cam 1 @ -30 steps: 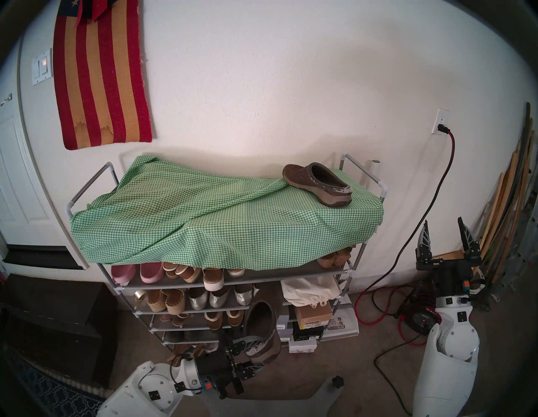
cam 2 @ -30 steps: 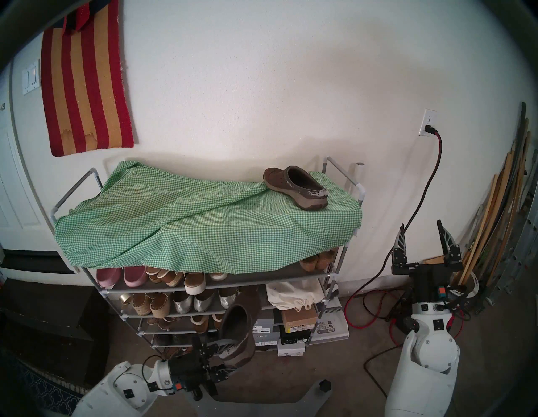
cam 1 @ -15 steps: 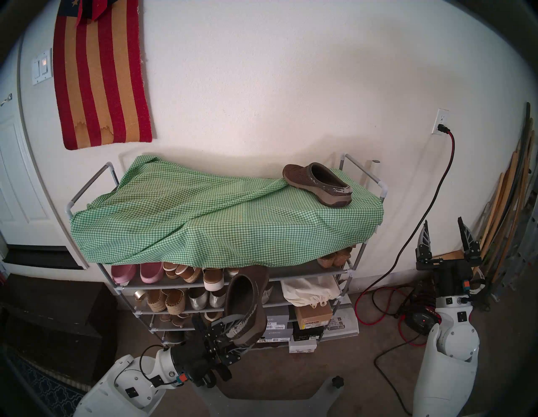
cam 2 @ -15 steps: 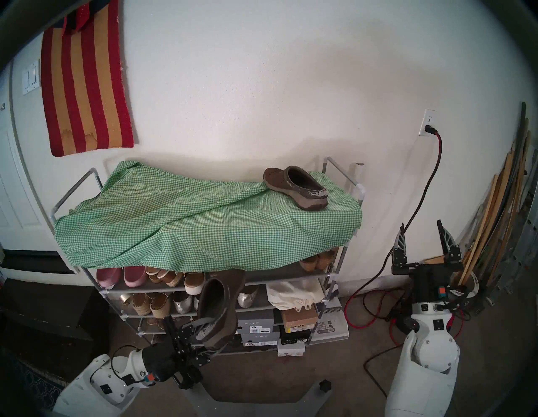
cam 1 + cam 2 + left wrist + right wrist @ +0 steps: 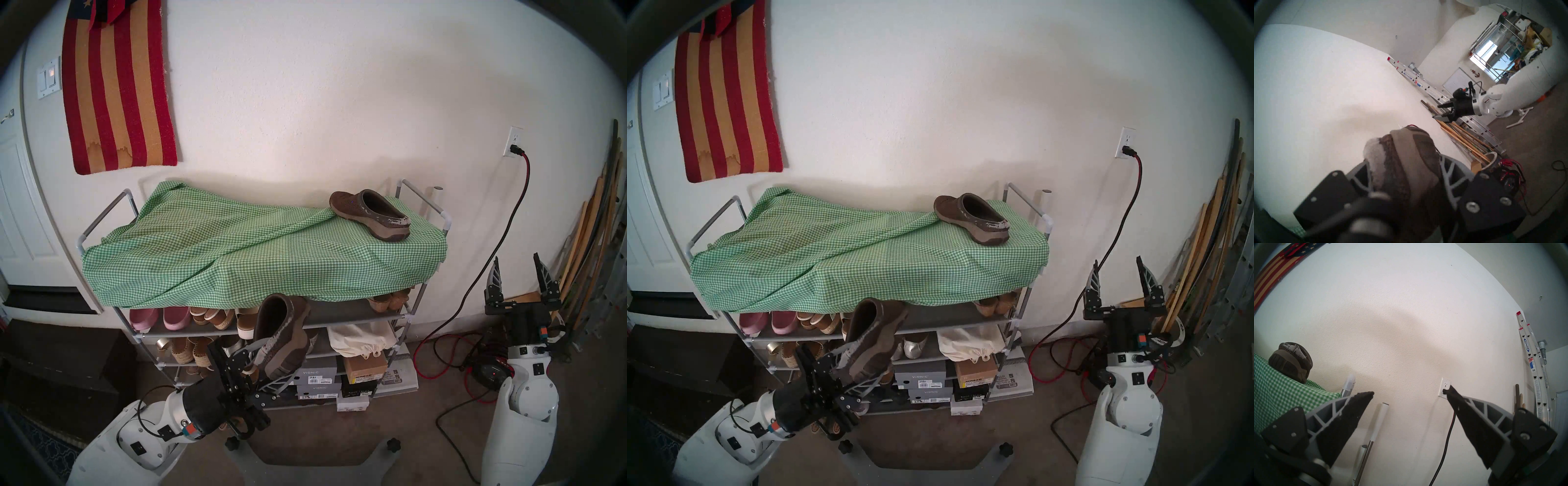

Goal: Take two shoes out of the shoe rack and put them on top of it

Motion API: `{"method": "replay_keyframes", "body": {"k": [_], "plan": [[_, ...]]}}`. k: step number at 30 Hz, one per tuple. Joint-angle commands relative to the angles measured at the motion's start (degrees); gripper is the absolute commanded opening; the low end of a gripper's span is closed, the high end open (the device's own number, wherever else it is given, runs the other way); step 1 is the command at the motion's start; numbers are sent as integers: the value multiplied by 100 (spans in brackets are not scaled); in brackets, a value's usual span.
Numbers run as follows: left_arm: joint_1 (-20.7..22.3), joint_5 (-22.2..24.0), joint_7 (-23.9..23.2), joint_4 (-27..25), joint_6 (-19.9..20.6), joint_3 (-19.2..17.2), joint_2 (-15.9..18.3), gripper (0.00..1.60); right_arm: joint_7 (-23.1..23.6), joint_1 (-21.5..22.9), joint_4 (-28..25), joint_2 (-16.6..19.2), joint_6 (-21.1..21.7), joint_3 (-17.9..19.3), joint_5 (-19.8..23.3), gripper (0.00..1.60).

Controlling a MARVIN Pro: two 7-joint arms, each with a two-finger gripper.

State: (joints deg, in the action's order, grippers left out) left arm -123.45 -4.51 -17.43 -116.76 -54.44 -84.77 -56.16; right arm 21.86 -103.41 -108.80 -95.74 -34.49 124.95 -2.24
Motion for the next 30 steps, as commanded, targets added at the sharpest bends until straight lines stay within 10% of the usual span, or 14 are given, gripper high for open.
{"method": "replay_keyframes", "body": {"k": [1,21,30], "plan": [[-145,573,36,-629,-43,-140,396,0,-3,8,-13,14,6,14,-7,160],[-280,2295,293,-2210,1245,-1554,1384,0,-1,10,-14,13,8,16,-9,160],[576,2416,664,-1890,2298,-1277,1750,0,-1,10,-16,13,11,17,-12,160]]}}
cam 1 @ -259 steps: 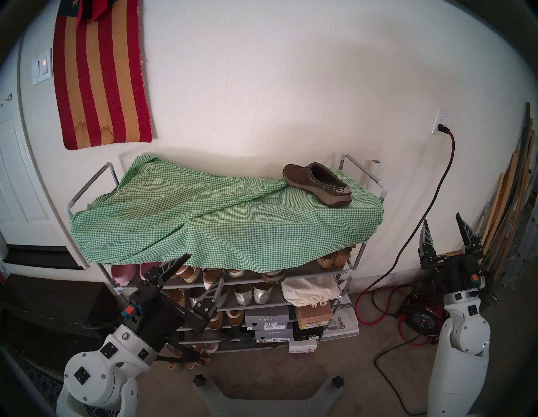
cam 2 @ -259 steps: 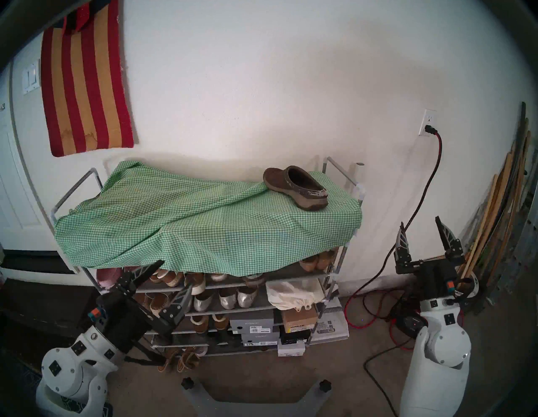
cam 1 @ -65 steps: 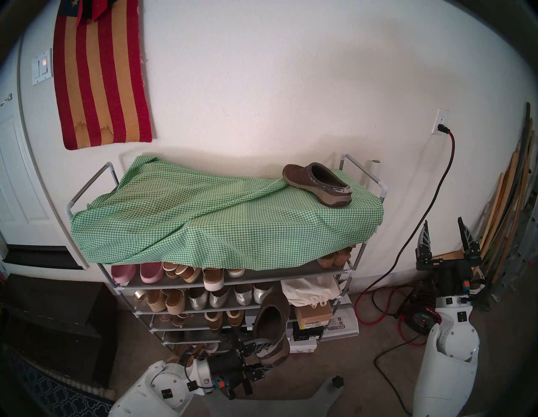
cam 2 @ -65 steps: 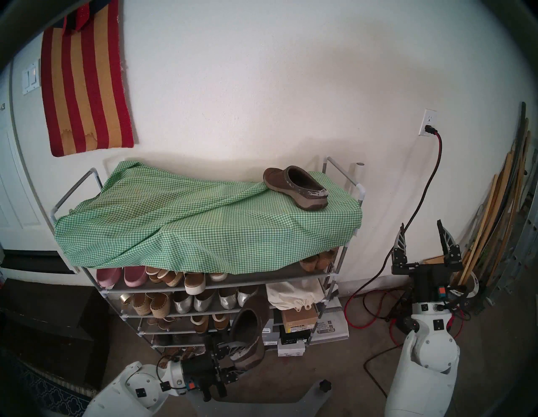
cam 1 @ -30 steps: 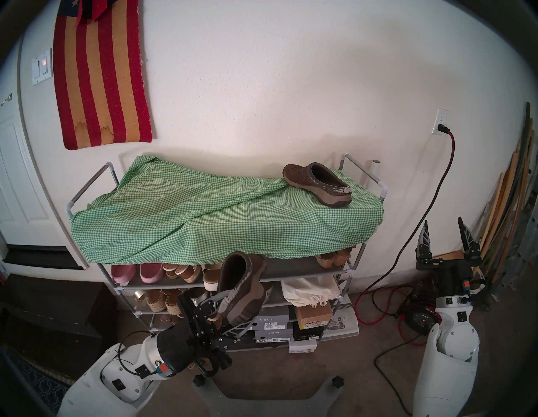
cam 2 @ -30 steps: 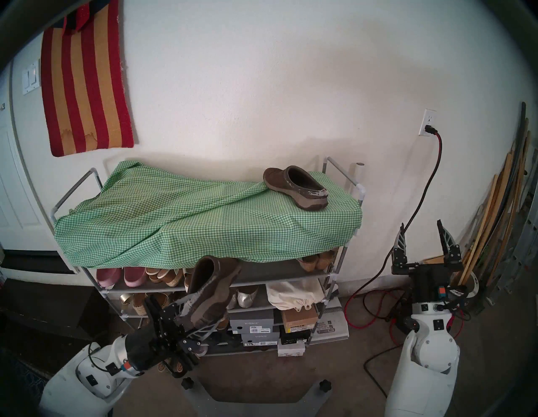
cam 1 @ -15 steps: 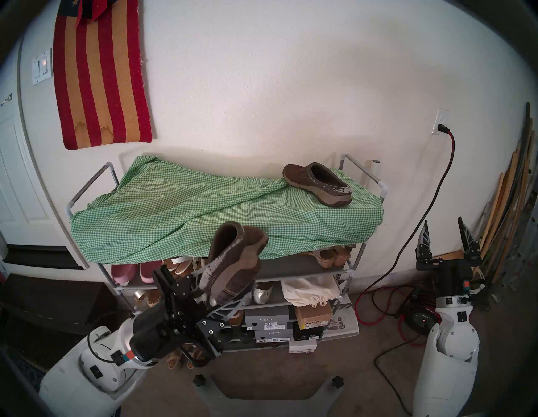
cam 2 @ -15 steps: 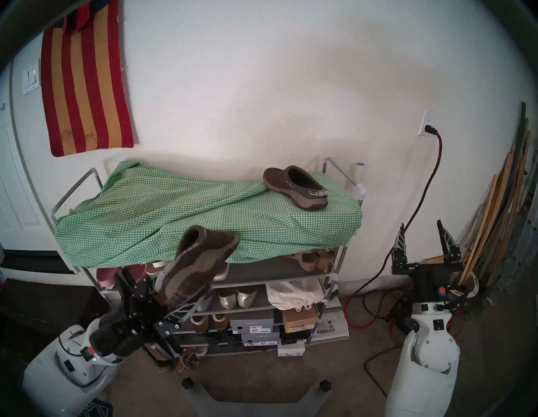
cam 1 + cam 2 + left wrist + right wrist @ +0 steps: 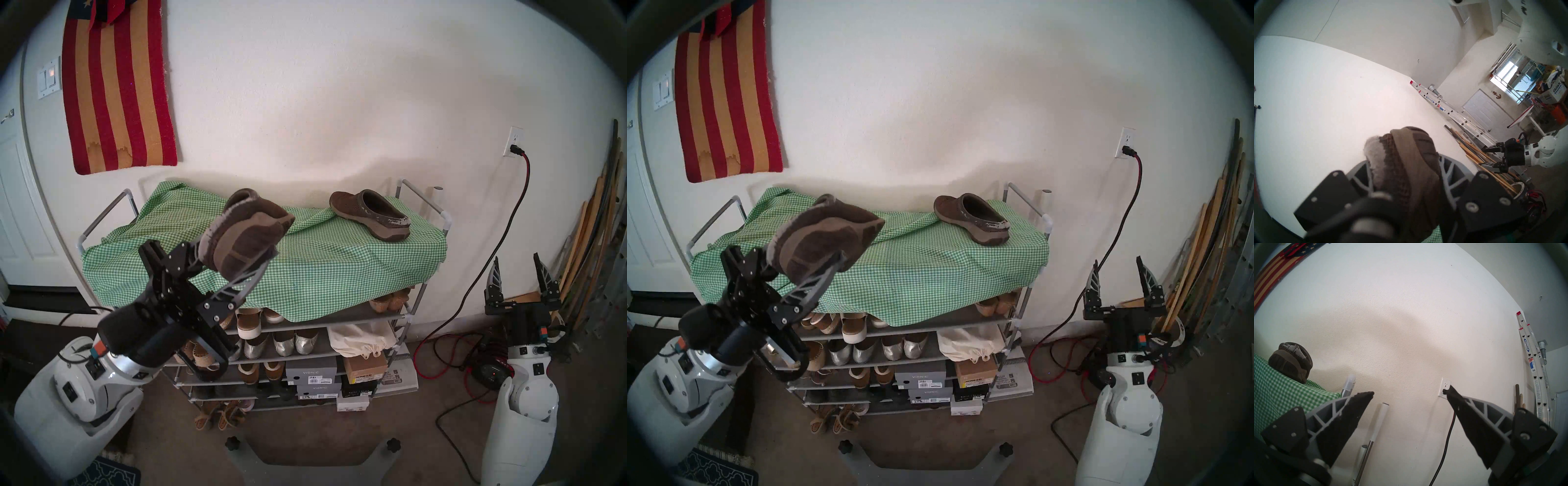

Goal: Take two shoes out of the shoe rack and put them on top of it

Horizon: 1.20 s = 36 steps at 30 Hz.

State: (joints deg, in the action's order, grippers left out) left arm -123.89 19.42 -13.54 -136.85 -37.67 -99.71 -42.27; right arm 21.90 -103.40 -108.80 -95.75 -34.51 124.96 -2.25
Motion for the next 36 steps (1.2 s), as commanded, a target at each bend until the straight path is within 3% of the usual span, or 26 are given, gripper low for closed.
{"method": "replay_keyframes", "body": {"k": [1,8,17,36], "plan": [[657,-8,342,144,719,281,413,0,-5,9,-16,14,13,16,-11,160],[1231,-447,409,536,1160,817,460,0,-3,9,-13,13,7,15,-6,160],[1788,-872,516,790,1422,1195,291,0,-1,9,-12,12,4,15,-3,160],[3006,-2104,509,1259,1621,1954,-510,0,2,10,-11,10,1,16,-3,160]]}}
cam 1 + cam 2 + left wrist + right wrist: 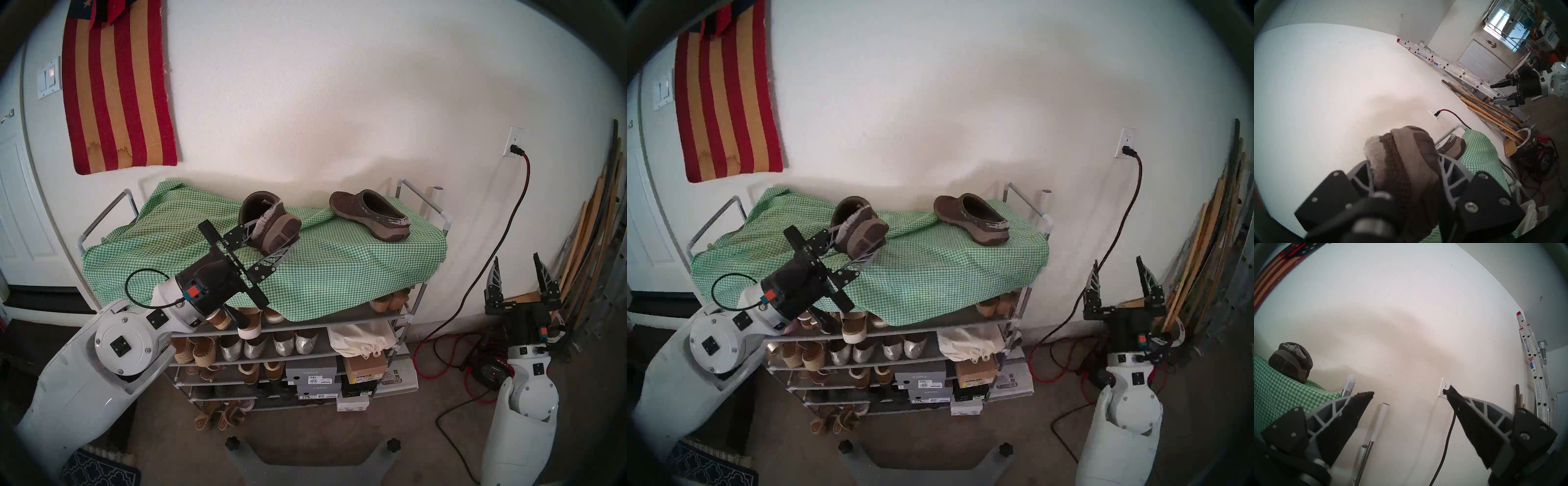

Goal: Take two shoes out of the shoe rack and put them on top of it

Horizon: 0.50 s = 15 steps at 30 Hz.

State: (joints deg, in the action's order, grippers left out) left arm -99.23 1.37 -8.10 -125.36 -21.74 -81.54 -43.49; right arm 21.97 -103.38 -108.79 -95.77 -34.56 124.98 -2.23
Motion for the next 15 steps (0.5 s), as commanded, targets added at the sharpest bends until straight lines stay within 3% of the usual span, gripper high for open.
{"method": "replay_keyframes", "body": {"k": [1,8,15], "plan": [[644,-367,-50,183,49,207,-448,0,-4,9,-11,13,6,14,-4,160],[1219,-933,-250,903,170,613,-939,0,-4,9,-11,13,6,15,-5,160],[1679,-1617,-535,1654,229,794,-1317,0,-3,10,-12,13,7,16,-6,160]]}}
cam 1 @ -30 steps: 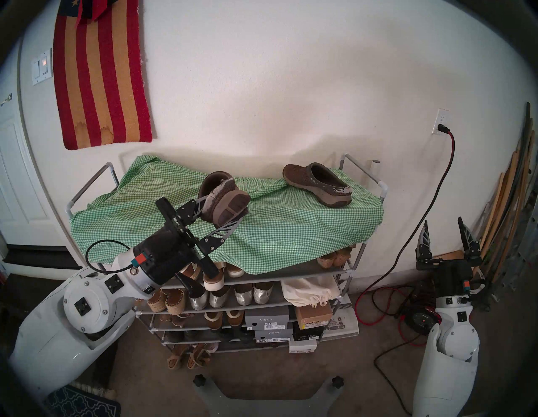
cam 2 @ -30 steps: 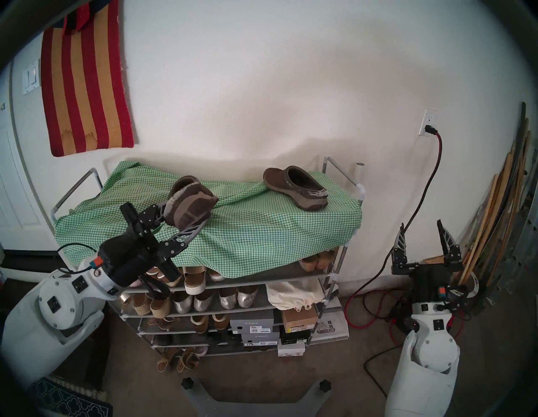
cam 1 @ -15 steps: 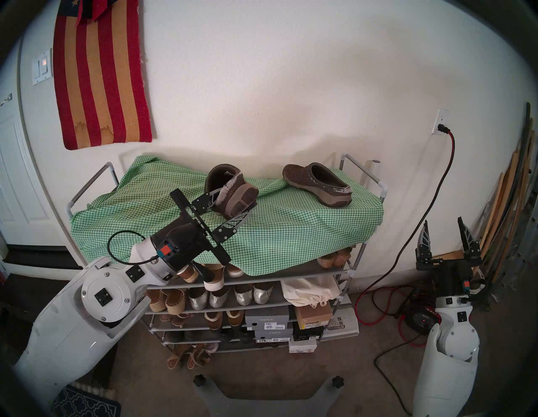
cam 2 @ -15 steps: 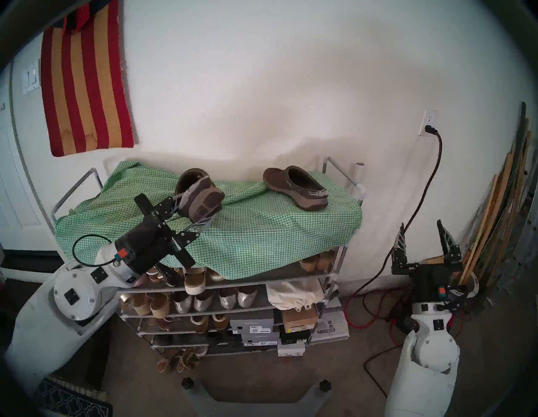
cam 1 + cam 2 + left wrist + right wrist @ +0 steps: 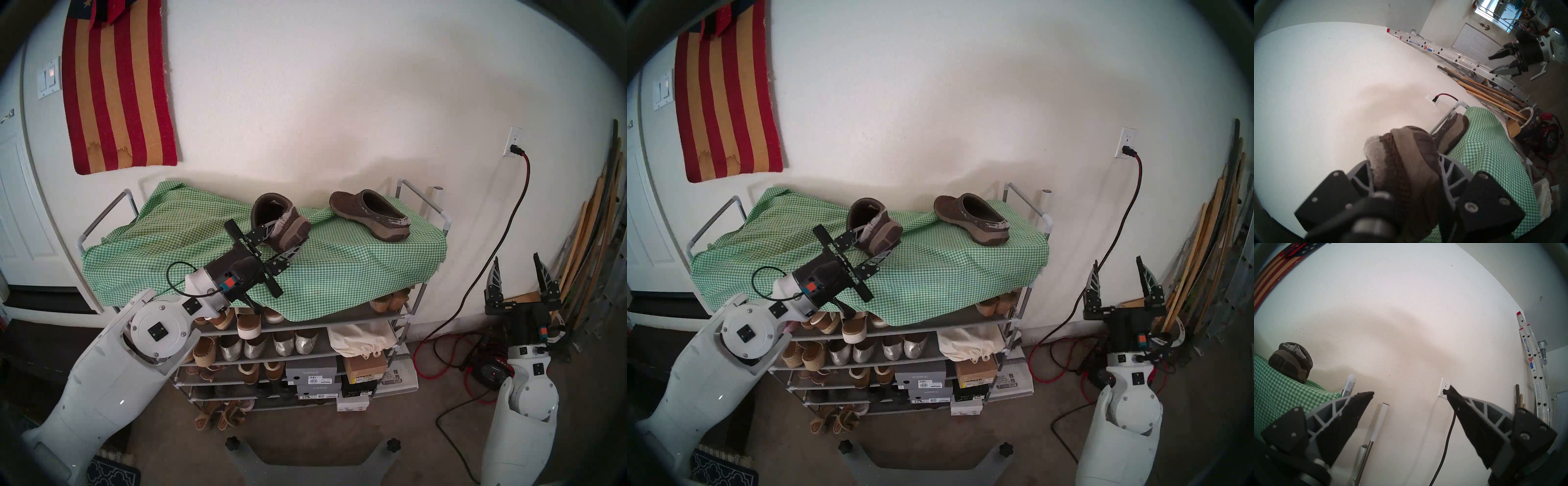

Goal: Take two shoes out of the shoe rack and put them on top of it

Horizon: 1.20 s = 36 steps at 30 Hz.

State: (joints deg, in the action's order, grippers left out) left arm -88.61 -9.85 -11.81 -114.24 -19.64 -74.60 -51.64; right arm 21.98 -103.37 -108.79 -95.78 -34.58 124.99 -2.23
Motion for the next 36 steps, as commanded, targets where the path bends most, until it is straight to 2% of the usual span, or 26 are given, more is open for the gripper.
{"method": "replay_keyframes", "body": {"k": [1,3,4,5,14,21,22,23,25,28,29,30,36], "plan": [[672,-588,-190,639,28,105,-581,0,-5,9,-12,13,9,15,-6,160],[816,-728,-226,814,37,149,-692,0,-5,9,-12,14,9,15,-6,160],[1085,-831,-272,1018,50,280,-739,0,-6,7,-12,17,10,14,-6,160],[924,-948,-273,988,40,148,-853,0,-5,9,-13,13,10,16,-7,160],[1544,-1587,-366,1788,-255,282,-1334,0,-6,10,-16,13,17,17,-11,160],[1946,-1630,-471,2103,-317,393,-1431,0,-7,9,-17,14,19,17,-13,160],[1989,-1553,-680,2062,-242,458,-1321,60,-8,9,-18,14,22,16,-14,160],[1934,-1465,-772,1978,-194,445,-1279,160,-8,10,-19,12,23,17,-15,160],[1886,-1403,-885,1889,-137,431,-1235,160,-9,9,-19,13,25,16,-16,160],[1586,-1235,-1351,1315,200,401,-865,160,-9,9,-19,13,24,16,-16,160],[1586,-1235,-1351,1315,200,401,-865,160,-9,9,-19,13,24,16,-16,160],[1516,-1155,-1437,1147,327,438,-695,160,-7,10,-18,13,22,17,-14,160],[1058,-861,-2084,523,313,105,-249,160,-4,9,-13,13,11,16,-8,160]]}}
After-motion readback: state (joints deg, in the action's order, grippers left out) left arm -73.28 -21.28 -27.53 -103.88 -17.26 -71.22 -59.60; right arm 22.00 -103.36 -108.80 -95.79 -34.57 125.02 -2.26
